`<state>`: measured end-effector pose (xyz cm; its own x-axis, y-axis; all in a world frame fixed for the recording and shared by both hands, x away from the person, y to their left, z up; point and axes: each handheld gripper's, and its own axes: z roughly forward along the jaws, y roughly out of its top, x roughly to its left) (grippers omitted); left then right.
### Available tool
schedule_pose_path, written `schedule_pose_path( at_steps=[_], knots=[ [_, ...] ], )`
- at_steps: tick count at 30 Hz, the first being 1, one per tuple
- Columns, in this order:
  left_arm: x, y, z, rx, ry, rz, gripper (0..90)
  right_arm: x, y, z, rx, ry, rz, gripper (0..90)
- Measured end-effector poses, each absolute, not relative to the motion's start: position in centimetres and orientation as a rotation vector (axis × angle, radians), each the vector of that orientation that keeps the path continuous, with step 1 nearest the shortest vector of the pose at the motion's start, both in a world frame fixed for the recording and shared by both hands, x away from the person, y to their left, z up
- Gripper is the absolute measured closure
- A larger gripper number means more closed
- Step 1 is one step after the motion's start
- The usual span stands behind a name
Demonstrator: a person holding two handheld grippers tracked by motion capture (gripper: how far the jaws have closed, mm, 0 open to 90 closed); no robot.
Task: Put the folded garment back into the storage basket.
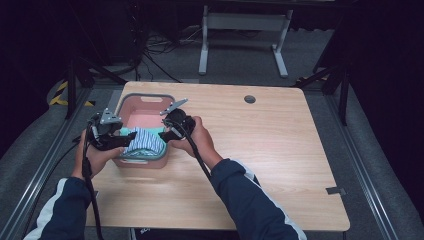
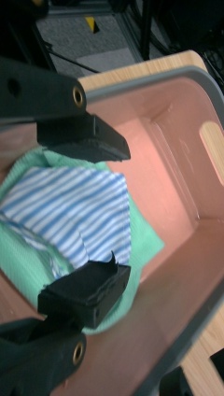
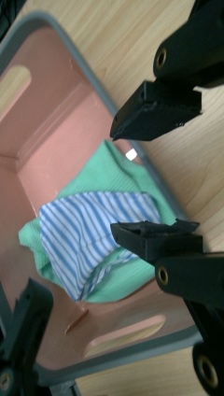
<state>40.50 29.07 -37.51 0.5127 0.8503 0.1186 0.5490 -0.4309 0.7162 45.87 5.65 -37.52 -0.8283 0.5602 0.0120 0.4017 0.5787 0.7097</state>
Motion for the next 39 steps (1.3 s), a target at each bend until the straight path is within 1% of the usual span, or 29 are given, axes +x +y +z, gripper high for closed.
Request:
schedule_pose_path(
  at_steps=[4, 6, 8, 13, 19, 21, 24, 31, 39],
  knots=[
    [39.6, 27.8, -37.0, 2.132, 1.071, 0.621, 31.2, 45.7, 4.1, -37.4, 0.785, 2.593, 1.066, 39.7],
    [39.4, 27.4, -36.9, 2.128, 1.061, 0.619, 30.2, 45.6, 3.4, -37.3, 0.771, 2.597, 1.081, 38.7],
    [38.9, 26.6, -36.8, 2.128, 1.039, 0.612, 28.3, 45.3, 2.2, -37.0, 0.764, 2.579, 1.044, 35.0],
    [38.3, 25.1, -36.6, 2.151, 0.991, 0.606, 24.9, 44.5, 0.0, -36.4, 0.728, 2.54, 0.99, 33.0],
    [37.4, 23.5, -36.6, 2.183, 0.935, 0.597, 23.7, 43.5, -2.2, -36.1, 0.689, 2.519, 0.947, 31.9],
    [37.0, 22.6, -36.8, 2.202, 0.908, 0.605, 26.3, 43.2, -3.0, -36.0, 0.693, 2.51, 0.943, 31.9],
    [36.6, 21.6, -37.1, 2.223, 0.878, 0.6, 25.9, 42.8, -4.0, -36.2, 0.7, 2.502, 0.93, 31.9],
    [35.8, 19.8, -37.7, 2.277, 0.802, 0.593, 25.3, 41.7, -6.2, -37.0, 0.71, 2.499, 0.905, 32.0],
    [35.2, 17.7, -39.6, 2.33, 0.73, 0.563, 24.4, 40.4, -9.3, -38.1, 0.773, 2.477, 0.919, 33.0]
  ],
)
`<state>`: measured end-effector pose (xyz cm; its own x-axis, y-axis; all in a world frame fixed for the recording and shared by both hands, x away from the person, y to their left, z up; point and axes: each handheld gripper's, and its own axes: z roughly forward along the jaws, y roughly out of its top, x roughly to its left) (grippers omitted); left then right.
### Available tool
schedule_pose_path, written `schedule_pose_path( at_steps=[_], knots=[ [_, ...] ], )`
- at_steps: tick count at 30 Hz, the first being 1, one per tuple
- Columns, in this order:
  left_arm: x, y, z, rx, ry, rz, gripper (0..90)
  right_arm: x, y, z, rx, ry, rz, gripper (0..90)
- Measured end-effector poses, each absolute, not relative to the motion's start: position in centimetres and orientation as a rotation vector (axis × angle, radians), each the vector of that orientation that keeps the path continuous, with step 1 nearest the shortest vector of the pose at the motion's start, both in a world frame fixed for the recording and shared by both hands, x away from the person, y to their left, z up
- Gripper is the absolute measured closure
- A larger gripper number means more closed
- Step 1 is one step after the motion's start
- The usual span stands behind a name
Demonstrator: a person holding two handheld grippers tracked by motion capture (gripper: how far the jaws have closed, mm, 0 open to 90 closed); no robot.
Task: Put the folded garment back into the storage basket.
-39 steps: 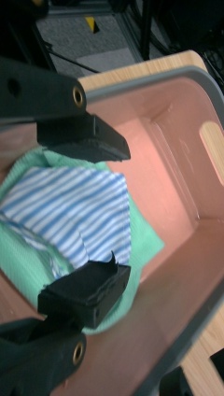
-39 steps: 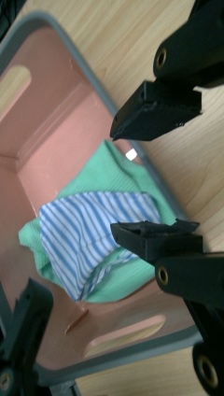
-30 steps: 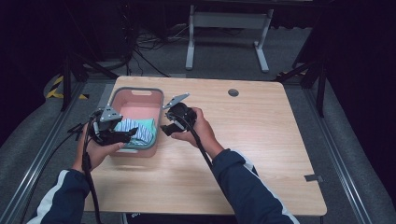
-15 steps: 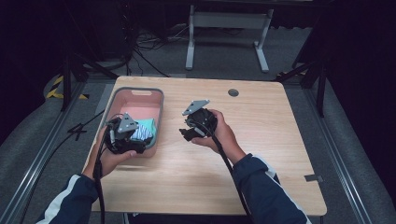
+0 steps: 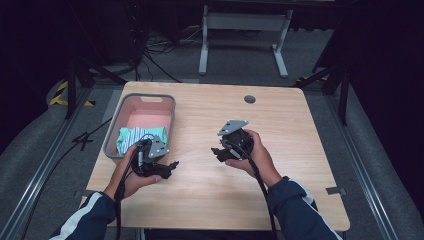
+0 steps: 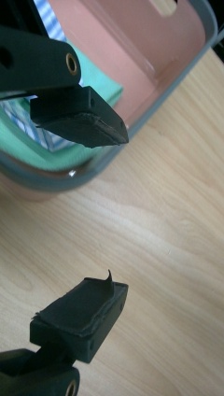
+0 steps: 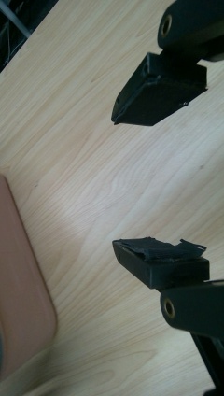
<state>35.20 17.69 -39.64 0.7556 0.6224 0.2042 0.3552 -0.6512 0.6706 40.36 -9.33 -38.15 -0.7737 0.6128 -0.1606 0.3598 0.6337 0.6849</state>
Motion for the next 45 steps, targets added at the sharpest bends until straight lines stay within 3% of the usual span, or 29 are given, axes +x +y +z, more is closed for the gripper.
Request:
schedule_pose_path(
  at_steps=[4, 7, 8, 20, 36, 42, 45],
  knots=[
    [34.8, 16.7, -40.2, 2.364, 0.721, 0.608, 19.0, 39.4, -11.1, -38.7, 0.758, 2.465, 0.886, 32.7],
    [34.0, 16.2, -40.0, 2.358, 0.688, 0.622, 25.9, 38.7, -12.3, -39.2, 0.761, 2.462, 0.889, 32.5],
    [33.7, 15.9, -39.9, 2.375, 0.668, 0.642, 24.3, 38.5, -12.7, -39.4, 0.762, 2.461, 0.885, 32.6],
    [32.1, 13.2, -42.0, 2.436, 0.544, 0.517, 22.4, 36.0, -17.2, -41.9, 0.809, 2.459, 0.882, 32.2],
    [32.7, 12.6, -46.2, 2.492, 0.488, 0.373, 20.7, 33.0, -25.3, -46.2, 0.948, 2.417, 0.947, 30.0],
    [33.2, 12.7, -47.1, 2.449, 0.476, 0.284, 19.6, 32.5, -27.7, -48.0, 1.05, 2.392, 0.982, 28.5],
    [33.7, 13.1, -48.0, 2.369, 0.559, 0.191, 15.9, 32.5, -28.2, -48.3, 1.083, 2.373, 1.022, 25.7]
  ],
)
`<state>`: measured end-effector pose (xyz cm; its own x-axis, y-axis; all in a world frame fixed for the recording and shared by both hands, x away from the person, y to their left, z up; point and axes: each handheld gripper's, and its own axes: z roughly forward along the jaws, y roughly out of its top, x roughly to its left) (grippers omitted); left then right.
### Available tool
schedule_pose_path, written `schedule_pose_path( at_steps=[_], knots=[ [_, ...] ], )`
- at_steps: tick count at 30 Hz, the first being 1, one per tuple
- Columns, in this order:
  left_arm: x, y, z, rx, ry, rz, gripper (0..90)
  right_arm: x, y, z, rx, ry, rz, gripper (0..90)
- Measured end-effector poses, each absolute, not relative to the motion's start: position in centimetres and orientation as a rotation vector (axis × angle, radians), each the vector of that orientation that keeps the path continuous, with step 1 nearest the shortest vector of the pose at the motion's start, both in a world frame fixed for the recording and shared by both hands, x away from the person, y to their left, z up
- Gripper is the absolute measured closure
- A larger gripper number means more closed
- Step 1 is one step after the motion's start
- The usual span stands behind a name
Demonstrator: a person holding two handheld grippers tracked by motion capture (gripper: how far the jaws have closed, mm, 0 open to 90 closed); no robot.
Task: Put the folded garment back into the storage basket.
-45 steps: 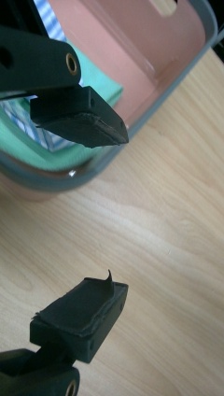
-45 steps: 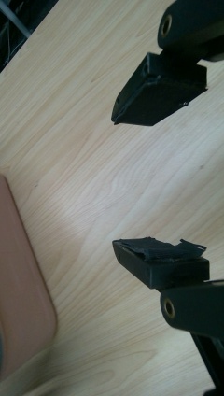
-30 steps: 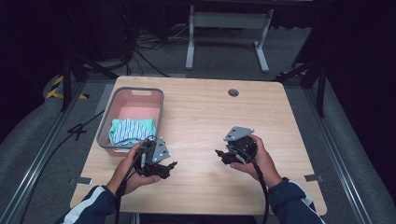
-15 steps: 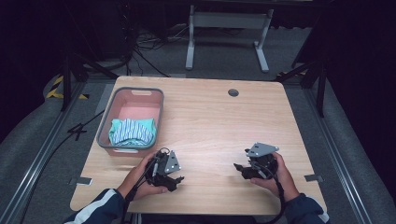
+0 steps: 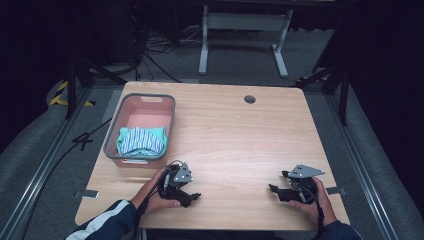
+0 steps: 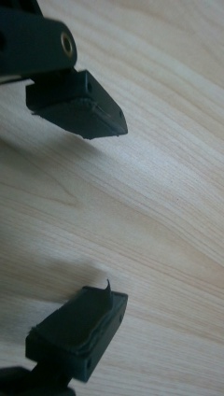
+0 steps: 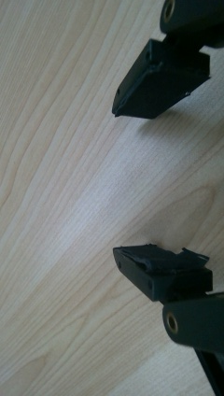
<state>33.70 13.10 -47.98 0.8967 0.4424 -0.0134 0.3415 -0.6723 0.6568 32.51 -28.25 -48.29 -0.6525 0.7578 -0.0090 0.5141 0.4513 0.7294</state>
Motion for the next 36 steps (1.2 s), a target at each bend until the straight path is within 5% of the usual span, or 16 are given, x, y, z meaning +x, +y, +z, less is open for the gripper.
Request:
schedule_pose_path(
  at_steps=[36],
  knots=[
    [33.73, 13.21, -48.3, 2.337, 0.546, 0.194, 12.6, 32.57, -28.53, -48.63, 1.121, 2.343, 1.04, 19.5]
  ],
)
